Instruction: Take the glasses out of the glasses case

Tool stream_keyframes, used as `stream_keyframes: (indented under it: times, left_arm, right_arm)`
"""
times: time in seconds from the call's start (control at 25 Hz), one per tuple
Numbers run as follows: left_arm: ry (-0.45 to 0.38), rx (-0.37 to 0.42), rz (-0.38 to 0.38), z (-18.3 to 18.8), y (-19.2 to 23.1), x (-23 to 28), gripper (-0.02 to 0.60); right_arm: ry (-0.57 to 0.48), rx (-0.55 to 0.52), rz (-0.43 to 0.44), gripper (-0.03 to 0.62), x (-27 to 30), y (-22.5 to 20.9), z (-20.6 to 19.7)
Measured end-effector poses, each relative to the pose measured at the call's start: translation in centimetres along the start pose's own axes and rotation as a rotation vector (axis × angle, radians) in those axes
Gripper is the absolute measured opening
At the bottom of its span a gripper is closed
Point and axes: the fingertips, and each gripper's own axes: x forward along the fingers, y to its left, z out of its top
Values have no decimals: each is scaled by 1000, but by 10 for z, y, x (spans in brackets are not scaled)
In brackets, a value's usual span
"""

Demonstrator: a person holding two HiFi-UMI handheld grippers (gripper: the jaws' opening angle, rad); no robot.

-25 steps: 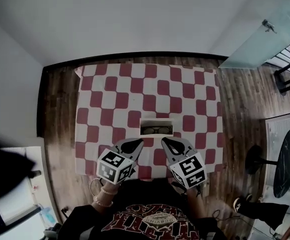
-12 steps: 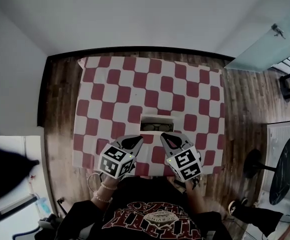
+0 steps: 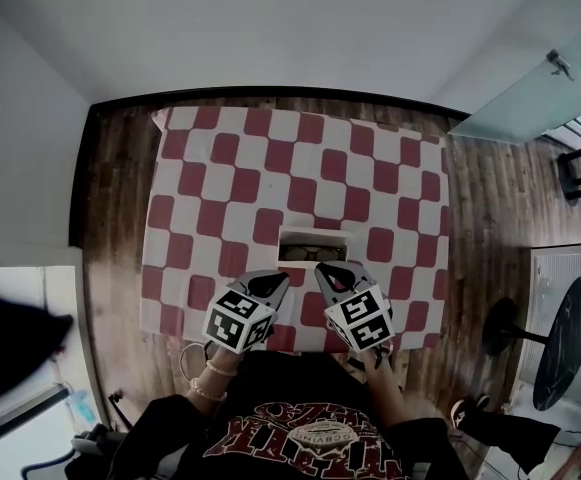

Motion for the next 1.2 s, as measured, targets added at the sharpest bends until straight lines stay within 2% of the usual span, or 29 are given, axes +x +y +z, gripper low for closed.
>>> stream_keyframes:
  times: [0.2, 0.36, 0.48, 0.68, 0.88, 1.08, 1.2]
  left_arm:
    - [30, 0, 18, -12, 6, 10, 8]
    - [48, -1, 17, -19, 10, 16, 8]
    - [58, -1, 18, -21, 13, 18, 8]
    - [77, 19, 35, -26, 18, 21, 8]
    - [80, -4, 2, -29, 17, 22, 8]
    - [103, 13, 45, -32, 28, 22, 8]
    - [113, 19, 53, -31, 34, 25, 8]
  right_arm:
    - [66, -93, -36, 18, 10, -3, -10]
    - [132, -281, -107, 18, 17, -11, -16]
    - [169, -394, -110, 18, 23, -11, -20]
    - [204, -455, -79, 18, 31, -9, -23]
    - [256, -517, -84, 18, 38, -11, -27]
    - [310, -643, -74, 20, 48, -11, -29]
    - [322, -659, -48, 20, 52, -9, -29]
